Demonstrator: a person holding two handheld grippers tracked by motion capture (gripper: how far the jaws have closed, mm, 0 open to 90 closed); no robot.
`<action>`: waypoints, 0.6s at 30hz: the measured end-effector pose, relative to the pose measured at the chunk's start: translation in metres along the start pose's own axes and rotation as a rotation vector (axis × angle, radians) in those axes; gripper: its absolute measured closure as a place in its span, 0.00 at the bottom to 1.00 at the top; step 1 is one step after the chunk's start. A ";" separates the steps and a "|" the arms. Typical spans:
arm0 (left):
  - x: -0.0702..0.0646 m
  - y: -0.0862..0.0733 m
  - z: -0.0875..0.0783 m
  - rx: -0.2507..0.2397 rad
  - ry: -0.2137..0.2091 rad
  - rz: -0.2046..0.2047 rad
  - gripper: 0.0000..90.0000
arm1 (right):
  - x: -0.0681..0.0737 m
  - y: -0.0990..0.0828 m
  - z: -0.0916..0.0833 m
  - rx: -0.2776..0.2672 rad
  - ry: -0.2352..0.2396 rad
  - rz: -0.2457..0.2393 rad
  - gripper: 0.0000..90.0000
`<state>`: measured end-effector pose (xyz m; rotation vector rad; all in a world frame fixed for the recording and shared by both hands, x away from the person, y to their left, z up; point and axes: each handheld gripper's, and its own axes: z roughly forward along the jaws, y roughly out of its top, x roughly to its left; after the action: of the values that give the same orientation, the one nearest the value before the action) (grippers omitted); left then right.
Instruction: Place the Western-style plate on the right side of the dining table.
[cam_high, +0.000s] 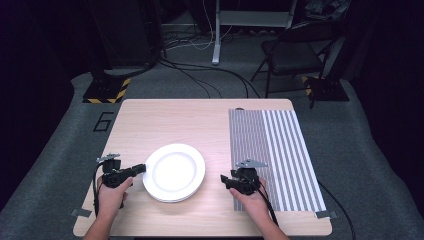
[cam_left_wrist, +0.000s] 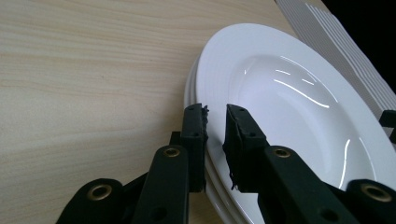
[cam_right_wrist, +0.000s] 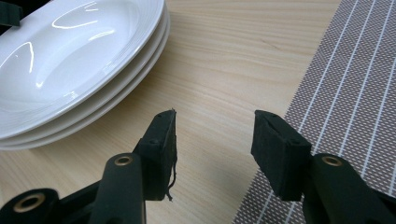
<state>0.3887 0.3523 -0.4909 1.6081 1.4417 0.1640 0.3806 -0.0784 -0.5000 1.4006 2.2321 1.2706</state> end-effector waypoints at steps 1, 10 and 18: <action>-0.003 0.000 0.000 0.003 0.012 0.009 0.87 | 0.000 0.000 0.000 0.000 0.000 0.000 0.54; -0.005 0.000 0.000 0.009 0.041 0.059 0.88 | 0.005 0.008 0.008 -0.015 0.027 0.035 0.54; -0.010 -0.001 0.002 0.004 0.074 0.109 0.87 | 0.019 0.021 0.017 -0.027 0.068 0.060 0.54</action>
<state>0.3862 0.3428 -0.4874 1.7007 1.4109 0.2859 0.3938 -0.0502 -0.4892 1.4462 2.2228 1.3823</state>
